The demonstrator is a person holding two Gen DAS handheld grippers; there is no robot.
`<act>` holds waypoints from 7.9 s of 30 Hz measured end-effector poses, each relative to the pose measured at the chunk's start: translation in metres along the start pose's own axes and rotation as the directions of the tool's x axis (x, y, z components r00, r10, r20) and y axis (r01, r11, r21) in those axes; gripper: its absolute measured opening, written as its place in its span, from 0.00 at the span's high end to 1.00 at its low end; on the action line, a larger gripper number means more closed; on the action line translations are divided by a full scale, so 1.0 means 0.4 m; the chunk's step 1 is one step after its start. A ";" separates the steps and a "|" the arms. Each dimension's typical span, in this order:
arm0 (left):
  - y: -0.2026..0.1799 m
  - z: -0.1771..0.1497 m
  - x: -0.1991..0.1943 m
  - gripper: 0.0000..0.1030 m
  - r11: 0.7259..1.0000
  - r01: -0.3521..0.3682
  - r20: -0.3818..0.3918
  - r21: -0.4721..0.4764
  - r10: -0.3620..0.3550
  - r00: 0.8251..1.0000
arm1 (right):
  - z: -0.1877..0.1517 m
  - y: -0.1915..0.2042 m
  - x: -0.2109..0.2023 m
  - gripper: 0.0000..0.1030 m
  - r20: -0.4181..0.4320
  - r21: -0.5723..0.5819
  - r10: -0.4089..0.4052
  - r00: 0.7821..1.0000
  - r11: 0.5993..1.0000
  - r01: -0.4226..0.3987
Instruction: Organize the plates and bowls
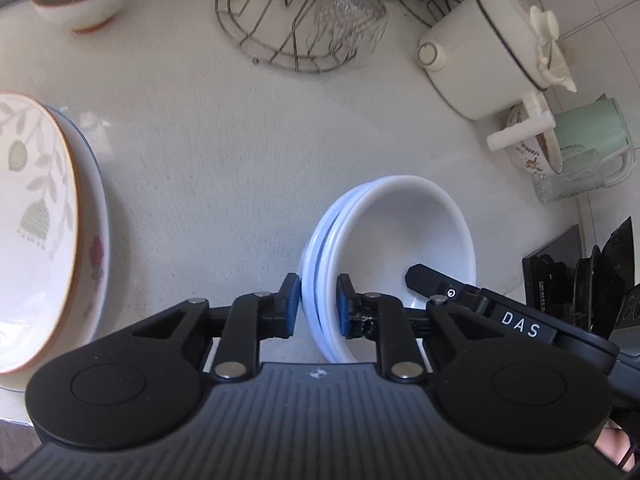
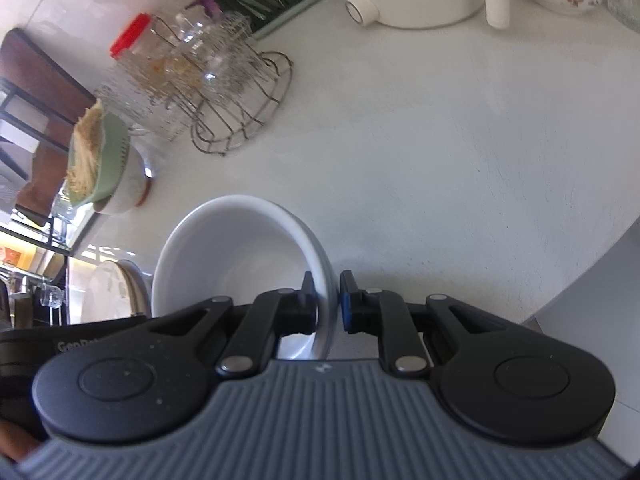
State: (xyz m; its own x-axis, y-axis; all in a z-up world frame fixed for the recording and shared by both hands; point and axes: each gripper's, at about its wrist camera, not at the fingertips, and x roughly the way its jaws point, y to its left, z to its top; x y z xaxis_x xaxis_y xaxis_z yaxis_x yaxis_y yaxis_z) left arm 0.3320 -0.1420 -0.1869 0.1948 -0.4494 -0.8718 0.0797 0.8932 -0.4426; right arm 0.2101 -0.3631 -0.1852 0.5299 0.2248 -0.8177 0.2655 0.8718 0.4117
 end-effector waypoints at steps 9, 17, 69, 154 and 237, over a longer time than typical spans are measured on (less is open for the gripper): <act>0.020 0.027 -0.106 0.79 1.000 0.012 0.072 -0.007 -0.012 0.997 | 0.018 0.077 -0.042 0.85 0.039 -0.037 0.036 0.999 0.999 -0.034; 0.094 0.032 -0.197 0.78 0.999 0.010 0.141 -0.042 -0.004 0.990 | 0.024 0.172 -0.039 0.85 0.040 -0.082 0.084 0.996 0.993 -0.081; 0.593 -0.034 -0.289 0.77 0.961 -0.108 0.162 -0.255 0.153 0.975 | -0.157 0.573 0.266 0.84 -0.161 -0.321 0.093 0.983 0.937 -0.141; 0.169 -0.763 -0.785 0.45 0.953 -0.286 0.606 -0.105 0.289 0.741 | -0.529 0.328 -0.489 0.67 0.340 -0.534 0.332 0.880 0.838 -0.110; 0.169 -0.748 -0.771 0.03 0.931 -0.345 0.577 -0.120 0.349 0.739 | -0.504 0.336 -0.451 0.21 0.349 -0.526 0.295 0.889 0.847 -0.074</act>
State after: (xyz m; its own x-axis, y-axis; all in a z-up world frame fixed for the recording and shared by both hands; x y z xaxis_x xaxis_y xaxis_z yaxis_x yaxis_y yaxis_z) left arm -0.0151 0.0519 -0.0105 0.7359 -0.0109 -0.6770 -0.1108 0.9845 -0.1362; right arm -0.0122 -0.1986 -0.0634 0.8310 0.3047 -0.4655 -0.2380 0.9510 0.1975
